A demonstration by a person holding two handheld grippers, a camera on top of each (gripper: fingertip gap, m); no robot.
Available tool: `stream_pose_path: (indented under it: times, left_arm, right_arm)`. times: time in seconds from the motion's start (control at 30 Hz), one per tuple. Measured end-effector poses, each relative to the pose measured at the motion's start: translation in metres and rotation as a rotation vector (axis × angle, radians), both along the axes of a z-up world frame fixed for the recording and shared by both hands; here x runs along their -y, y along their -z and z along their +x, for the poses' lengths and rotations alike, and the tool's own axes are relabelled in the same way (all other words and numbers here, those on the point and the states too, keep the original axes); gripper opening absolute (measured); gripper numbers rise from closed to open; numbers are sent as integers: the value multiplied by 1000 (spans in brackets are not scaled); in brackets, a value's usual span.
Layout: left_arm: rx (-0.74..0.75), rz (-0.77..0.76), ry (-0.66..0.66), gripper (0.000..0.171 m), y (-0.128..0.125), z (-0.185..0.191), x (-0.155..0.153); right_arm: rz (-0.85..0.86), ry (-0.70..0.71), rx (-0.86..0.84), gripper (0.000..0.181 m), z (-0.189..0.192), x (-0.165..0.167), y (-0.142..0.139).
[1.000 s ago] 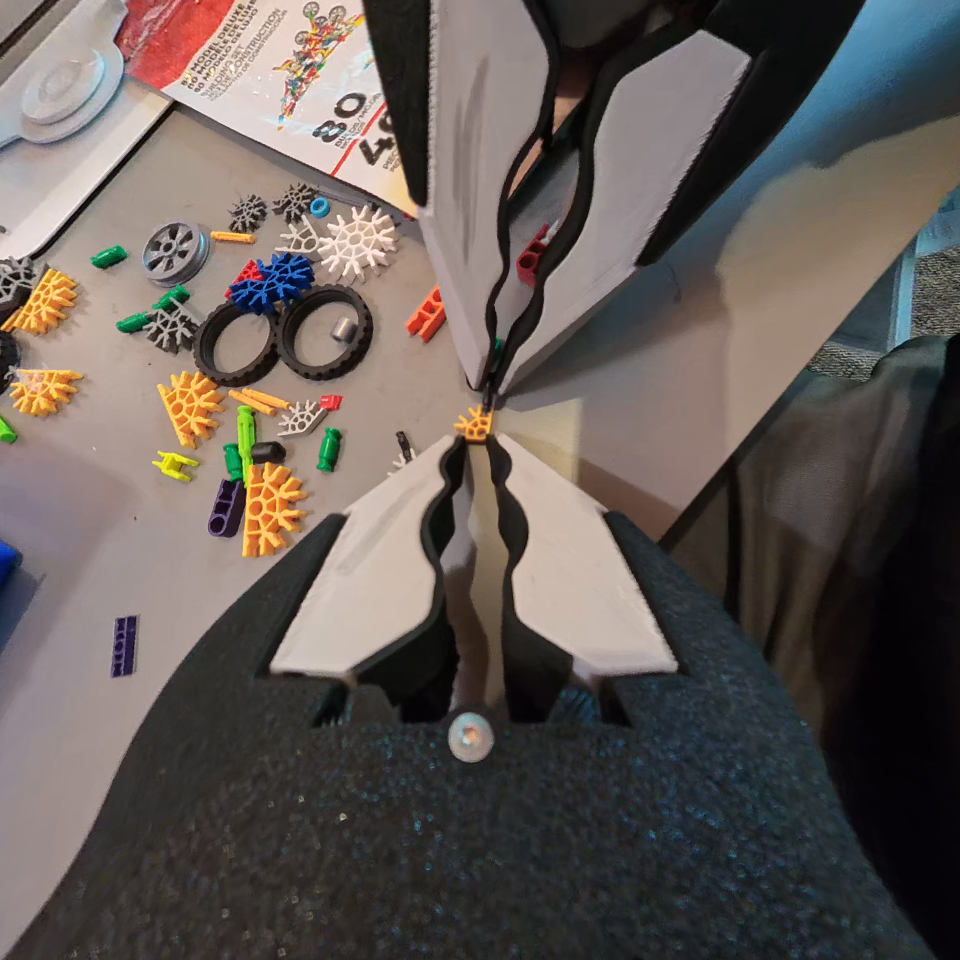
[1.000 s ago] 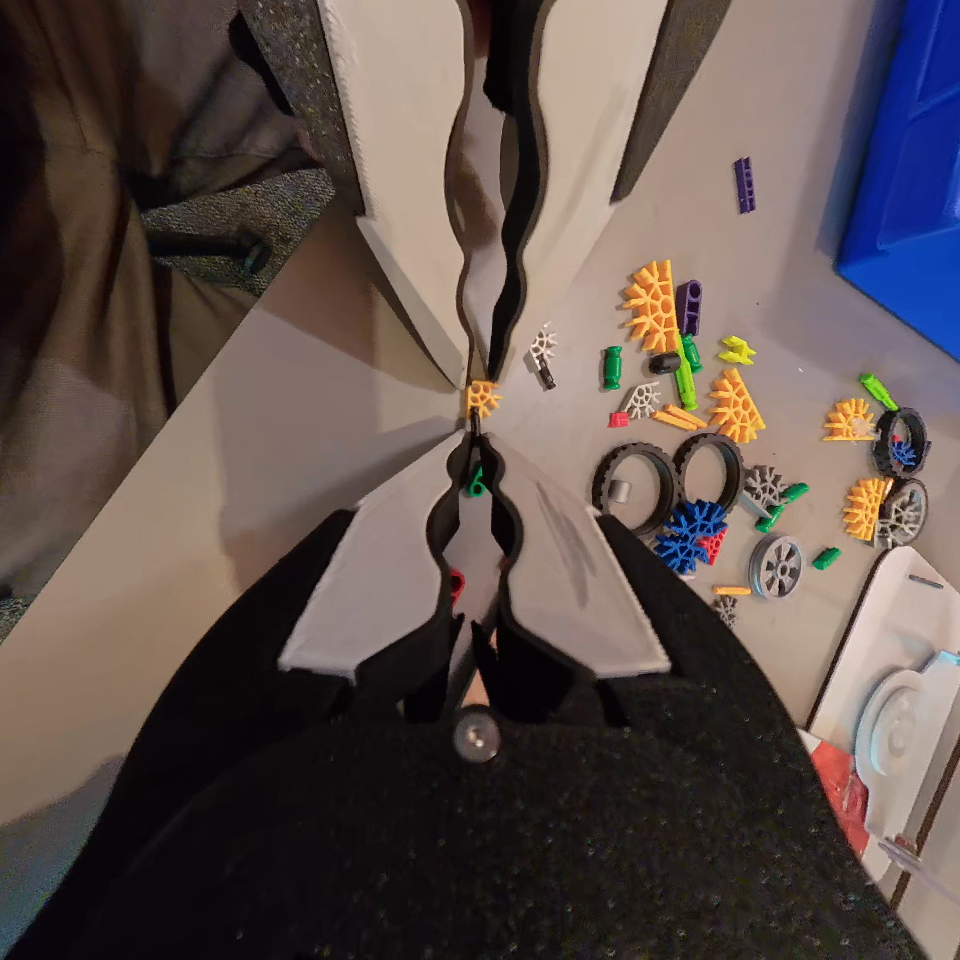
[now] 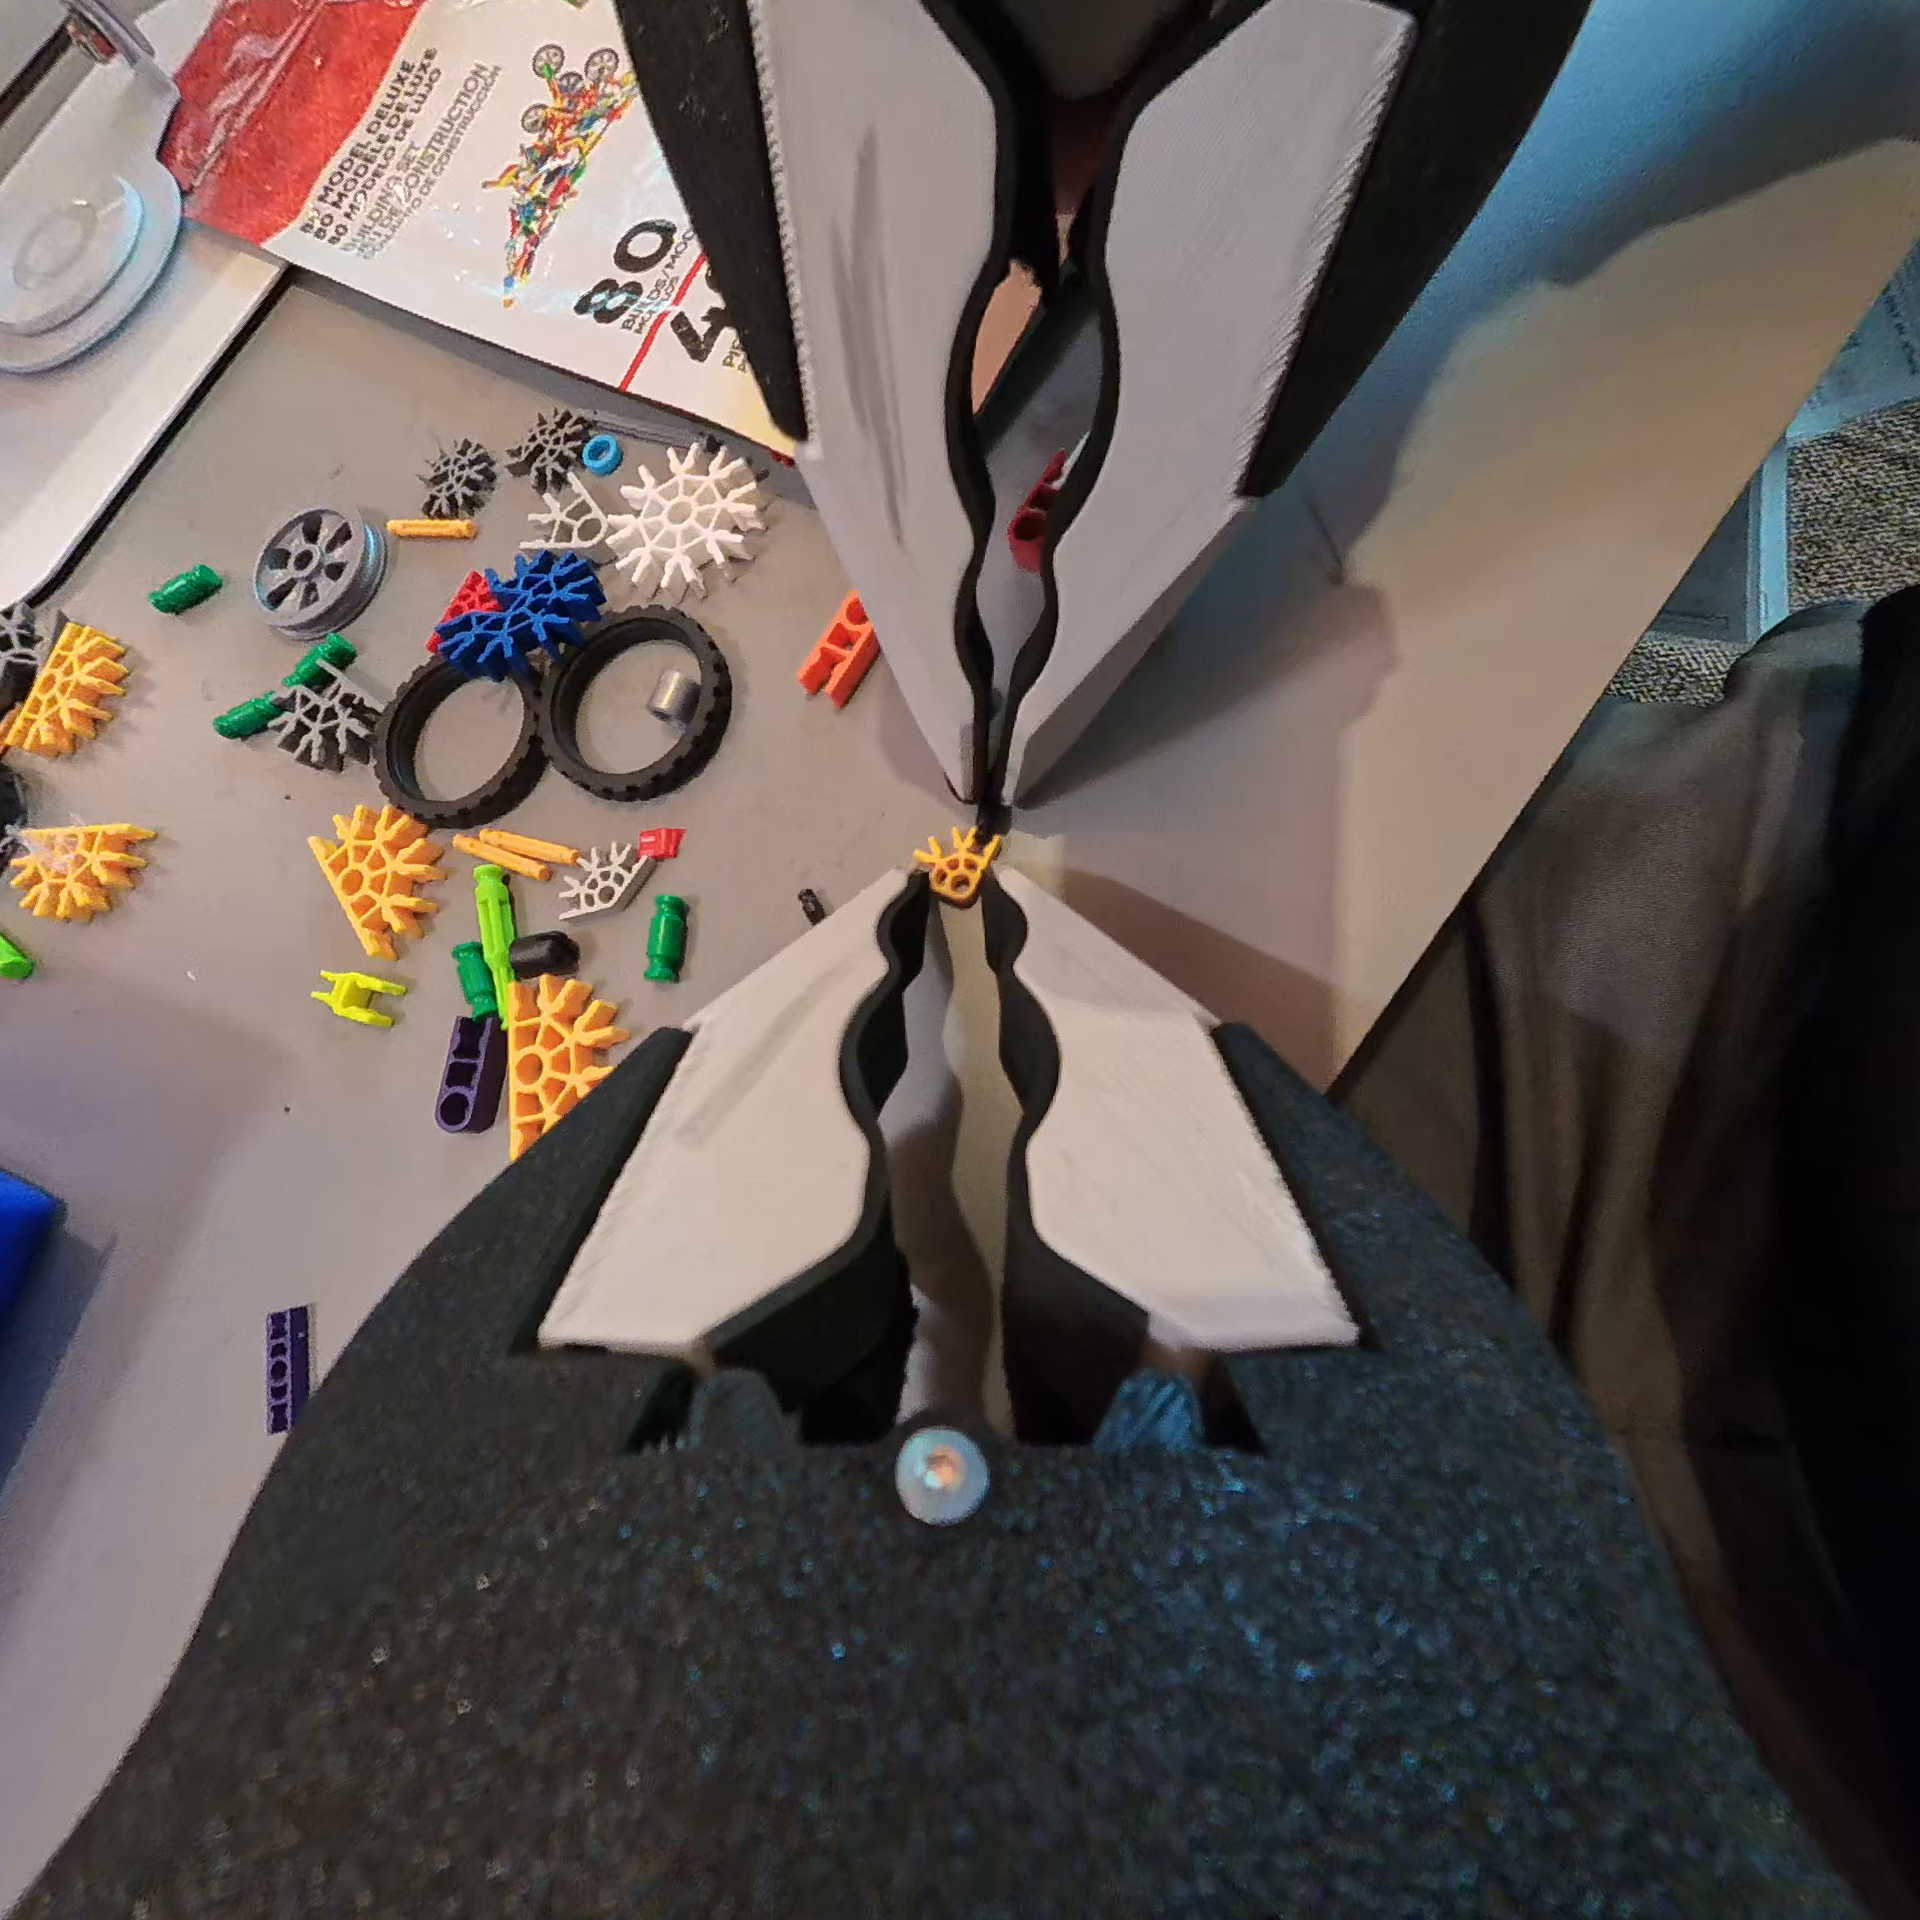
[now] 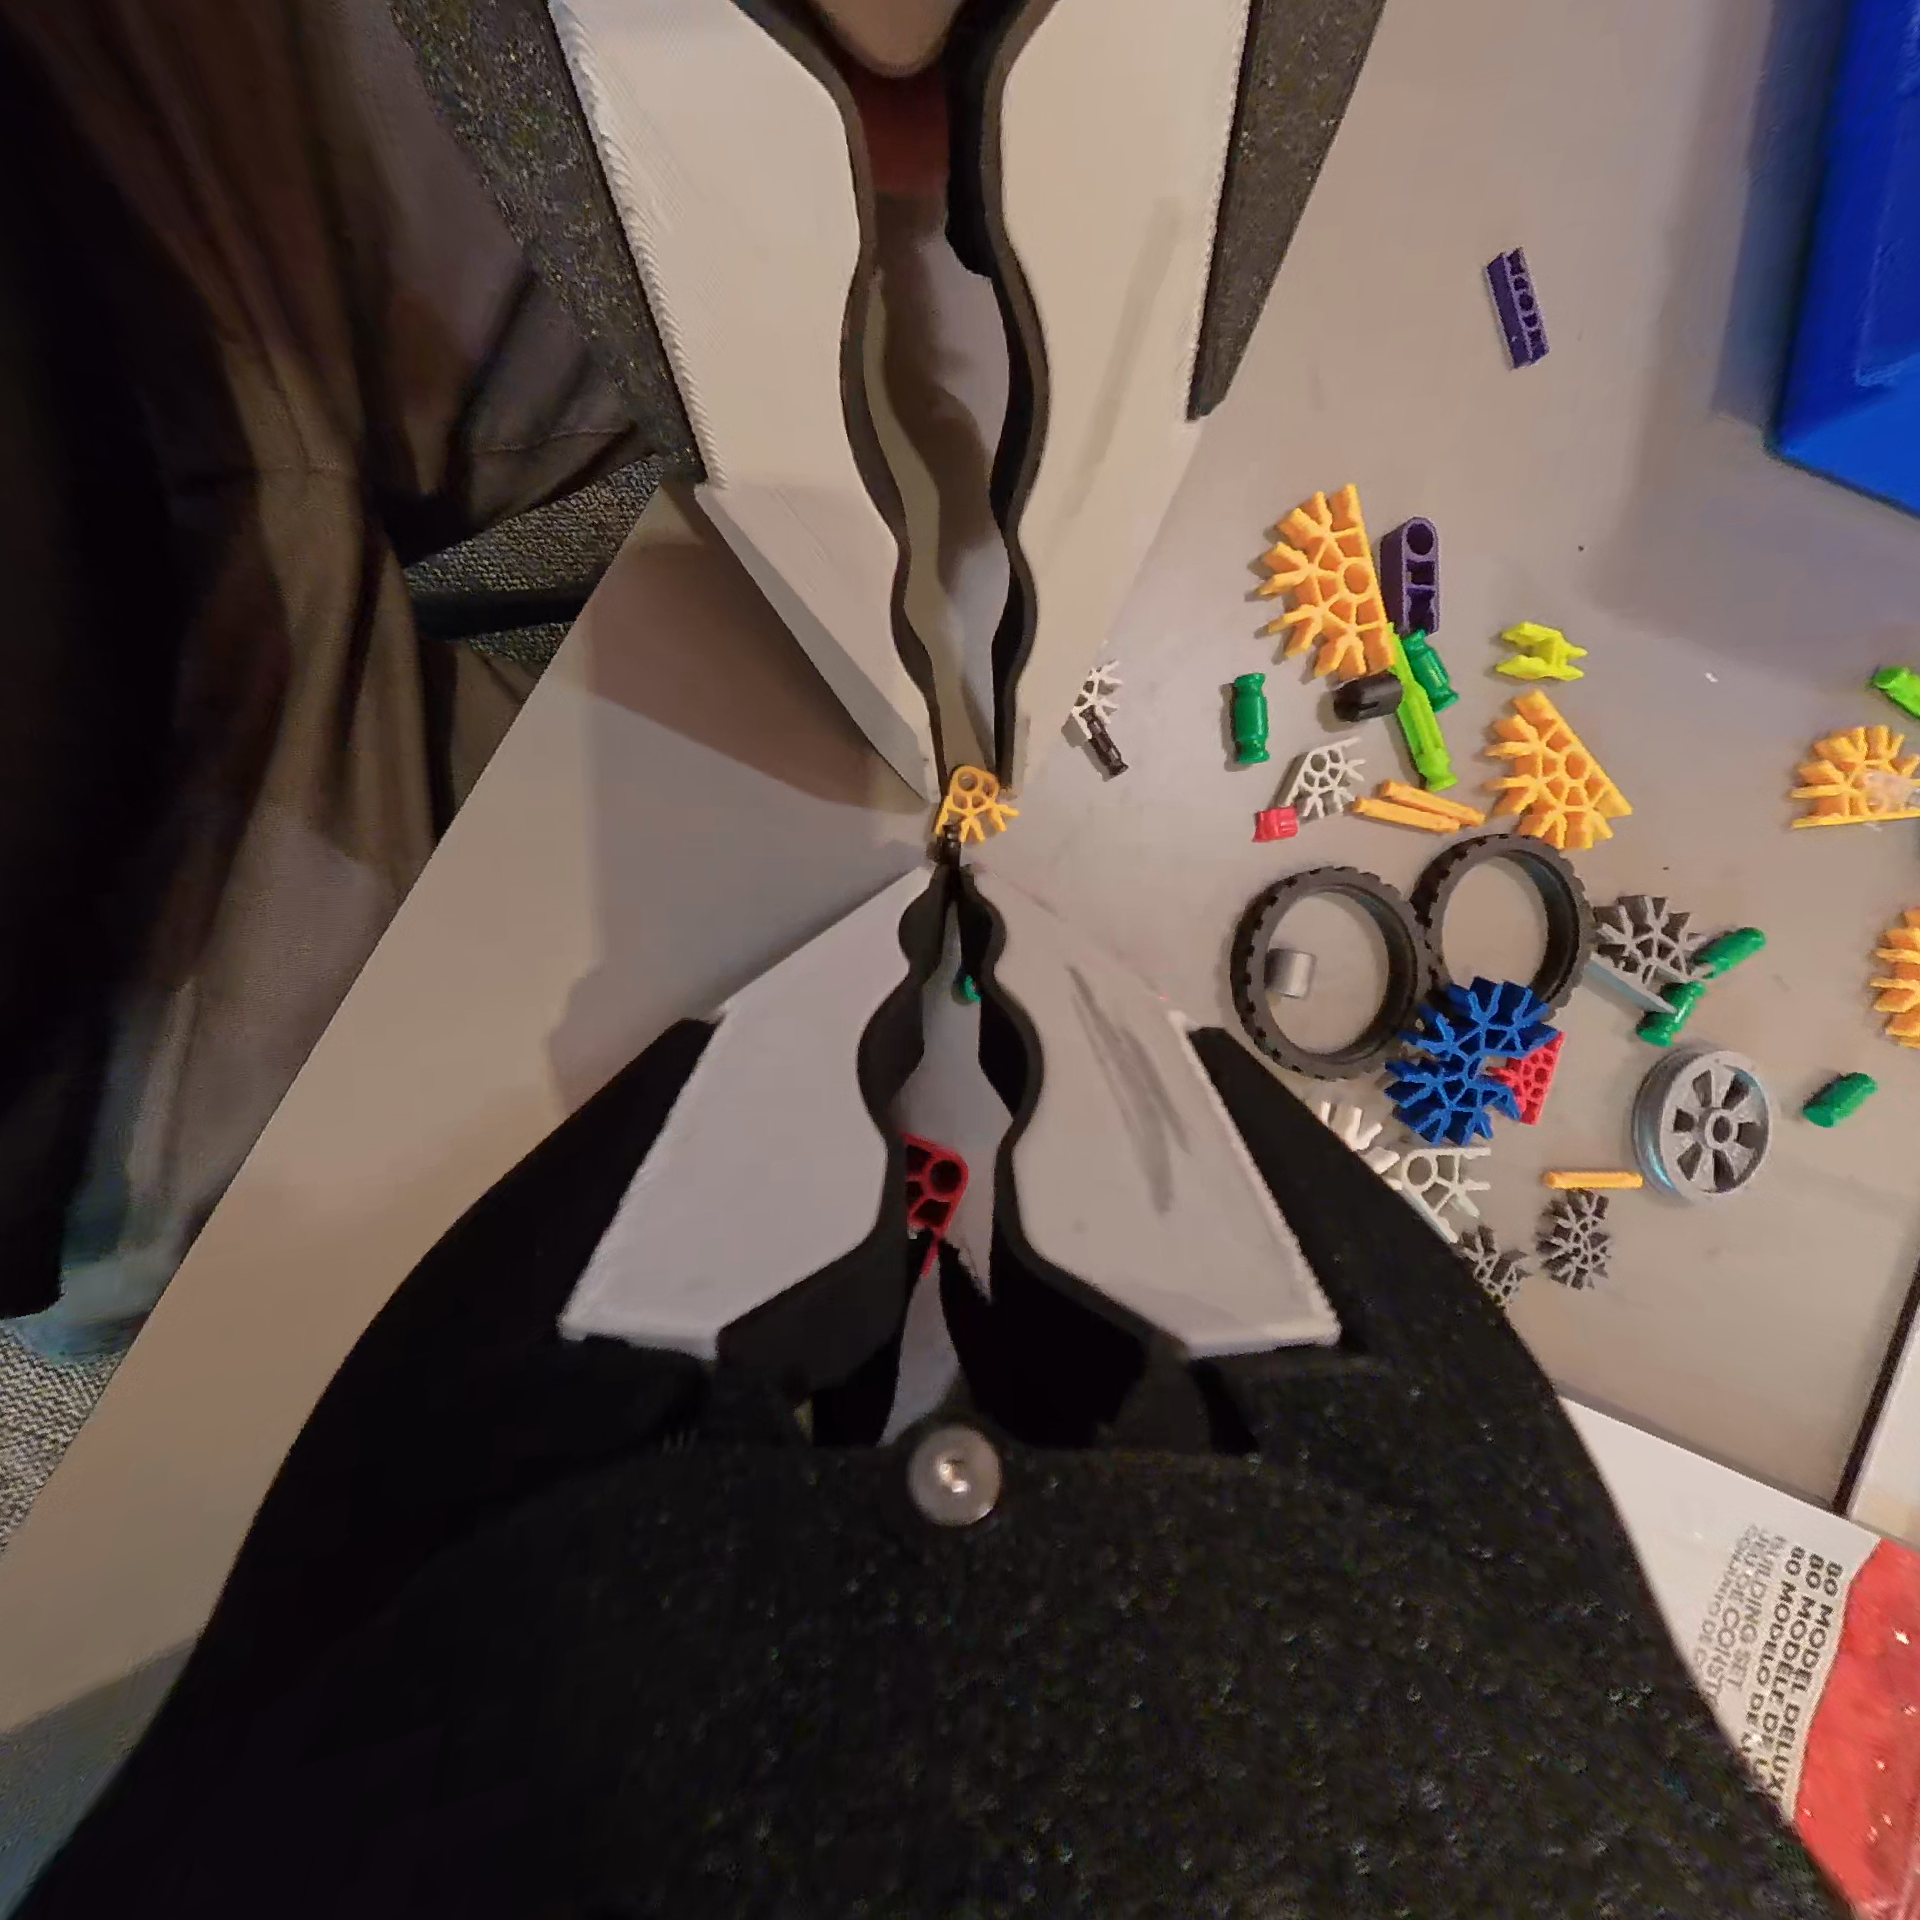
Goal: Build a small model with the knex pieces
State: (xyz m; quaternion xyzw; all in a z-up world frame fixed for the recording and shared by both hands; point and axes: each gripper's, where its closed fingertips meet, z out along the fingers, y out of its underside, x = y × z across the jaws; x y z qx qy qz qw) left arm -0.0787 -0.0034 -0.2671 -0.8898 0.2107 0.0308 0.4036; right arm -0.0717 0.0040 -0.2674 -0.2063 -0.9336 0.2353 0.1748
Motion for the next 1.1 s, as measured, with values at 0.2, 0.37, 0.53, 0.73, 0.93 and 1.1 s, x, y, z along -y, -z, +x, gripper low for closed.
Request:
stream_pose_path:
  times: [0.2,0.37,0.53,0.73,0.93,1.1]
  left_arm:
    - [-3,3,-3,8,0,0,0]
    - [-12,6,-10,7,0,0,-1]
    - [-21,8,-15,7,0,-1,0]
    - [-19,11,-25,7,0,-1,0]
    - [-8,22,-51,5,0,2,1]
    - [-20,31,-68,5,0,2,1]
  right_arm:
    - [-25,17,5,0,-1,0,-2]
    - [-26,21,1,0,-1,1,-1]
    - [-29,10,0,6,0,-1,-5]
    - [-32,13,25,1,1,2,1]
    - [-81,56,20,0,-1,4,-3]
    - [-82,93,34,1,-3,3,-1]
